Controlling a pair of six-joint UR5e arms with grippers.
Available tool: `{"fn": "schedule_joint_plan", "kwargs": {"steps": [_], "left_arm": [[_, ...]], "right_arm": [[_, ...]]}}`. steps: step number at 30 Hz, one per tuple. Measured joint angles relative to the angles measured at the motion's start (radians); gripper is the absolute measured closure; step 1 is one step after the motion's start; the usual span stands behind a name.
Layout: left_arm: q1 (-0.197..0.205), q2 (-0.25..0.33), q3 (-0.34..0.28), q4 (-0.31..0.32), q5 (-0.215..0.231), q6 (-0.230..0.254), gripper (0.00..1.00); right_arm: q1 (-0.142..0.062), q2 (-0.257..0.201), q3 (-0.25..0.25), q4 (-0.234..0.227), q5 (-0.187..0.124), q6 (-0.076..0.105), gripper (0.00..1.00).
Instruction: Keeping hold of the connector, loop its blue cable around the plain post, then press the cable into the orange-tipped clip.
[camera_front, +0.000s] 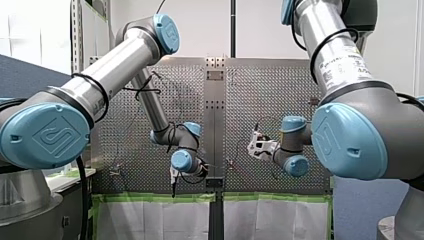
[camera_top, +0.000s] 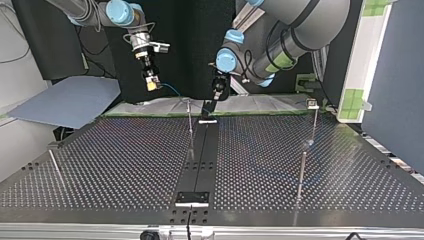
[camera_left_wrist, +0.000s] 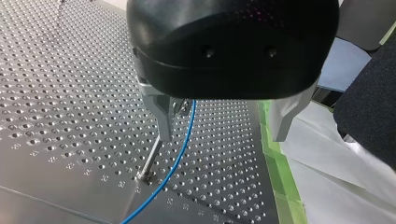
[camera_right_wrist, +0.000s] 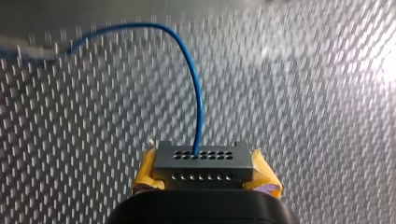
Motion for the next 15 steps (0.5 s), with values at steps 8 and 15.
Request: {"fn": "schedule_joint_plan", "kwargs": {"steps": [8, 15], "left_arm": [[-0.001, 0.0, 0.0, 0.0, 0.002, -0.001, 0.0], [-0.009, 0.0, 0.0, 0.019, 0.02, -0.005, 0.0]], "right_arm": [[-0.054, 0.07, -0.048, 0.022, 0.07, -0.035, 1.0], [-0.073, 0.138, -0.115, 0.087, 0.134, -0.092, 1.0]]}}
